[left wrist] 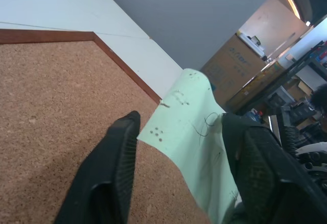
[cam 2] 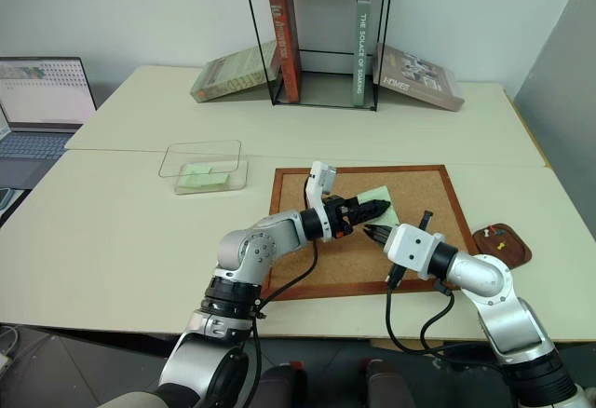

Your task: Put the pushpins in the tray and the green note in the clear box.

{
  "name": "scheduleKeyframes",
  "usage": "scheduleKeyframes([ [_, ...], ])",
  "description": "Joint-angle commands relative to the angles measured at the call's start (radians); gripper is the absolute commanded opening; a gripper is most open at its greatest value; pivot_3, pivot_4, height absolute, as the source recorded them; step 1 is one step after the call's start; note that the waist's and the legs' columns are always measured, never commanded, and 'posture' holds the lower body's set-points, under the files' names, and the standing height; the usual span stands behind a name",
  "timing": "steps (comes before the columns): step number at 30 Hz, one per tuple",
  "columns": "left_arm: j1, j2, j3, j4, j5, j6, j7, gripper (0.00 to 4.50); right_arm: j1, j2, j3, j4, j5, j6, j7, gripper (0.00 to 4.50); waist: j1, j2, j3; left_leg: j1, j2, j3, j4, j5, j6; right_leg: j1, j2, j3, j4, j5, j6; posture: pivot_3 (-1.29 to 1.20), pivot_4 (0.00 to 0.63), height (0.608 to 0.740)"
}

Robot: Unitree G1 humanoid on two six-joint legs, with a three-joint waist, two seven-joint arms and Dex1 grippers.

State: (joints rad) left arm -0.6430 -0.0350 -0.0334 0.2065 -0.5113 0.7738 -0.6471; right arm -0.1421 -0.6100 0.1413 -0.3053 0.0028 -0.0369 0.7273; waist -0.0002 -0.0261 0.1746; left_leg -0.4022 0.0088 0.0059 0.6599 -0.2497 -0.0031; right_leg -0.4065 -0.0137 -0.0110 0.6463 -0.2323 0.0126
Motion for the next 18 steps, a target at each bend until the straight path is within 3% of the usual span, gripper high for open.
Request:
scheduleKeyframes([
  [1, -0.012, 0.000, -0.009, -0.014, -0.012, -0.020, -0.023, 1.77, -0.019, -0.001, -0.006, -0.041, 0.003, -0.011, 0.003, 0.00, 0.000, 0.000, 0.000, 0.000, 0.000, 0.000, 0.000, 0.000, 0.000, 0.000, 0.000, 0.000, 0.000, 0.000, 0.000, 0.00, 0.150, 0.740],
  [10, -0.007, -0.003, 0.001, -0.017, -0.027, -0.016, -0.045, 0.09, -0.024, 0.001, -0.006, -0.040, 0.000, -0.026, 0.001, 0.00, 0.000, 0.000, 0.000, 0.000, 0.000, 0.000, 0.000, 0.000, 0.000, 0.000, 0.000, 0.000, 0.000, 0.000, 0.000, 0.00, 0.150, 0.740],
  [18, -0.004, 0.000, 0.003, -0.020, -0.027, -0.026, -0.067, 0.03, -0.022, 0.007, -0.008, -0.039, -0.013, -0.043, -0.012, 0.00, 0.000, 0.000, 0.000, 0.000, 0.000, 0.000, 0.000, 0.000, 0.000, 0.000, 0.000, 0.000, 0.000, 0.000, 0.000, 0.00, 0.150, 0.740],
])
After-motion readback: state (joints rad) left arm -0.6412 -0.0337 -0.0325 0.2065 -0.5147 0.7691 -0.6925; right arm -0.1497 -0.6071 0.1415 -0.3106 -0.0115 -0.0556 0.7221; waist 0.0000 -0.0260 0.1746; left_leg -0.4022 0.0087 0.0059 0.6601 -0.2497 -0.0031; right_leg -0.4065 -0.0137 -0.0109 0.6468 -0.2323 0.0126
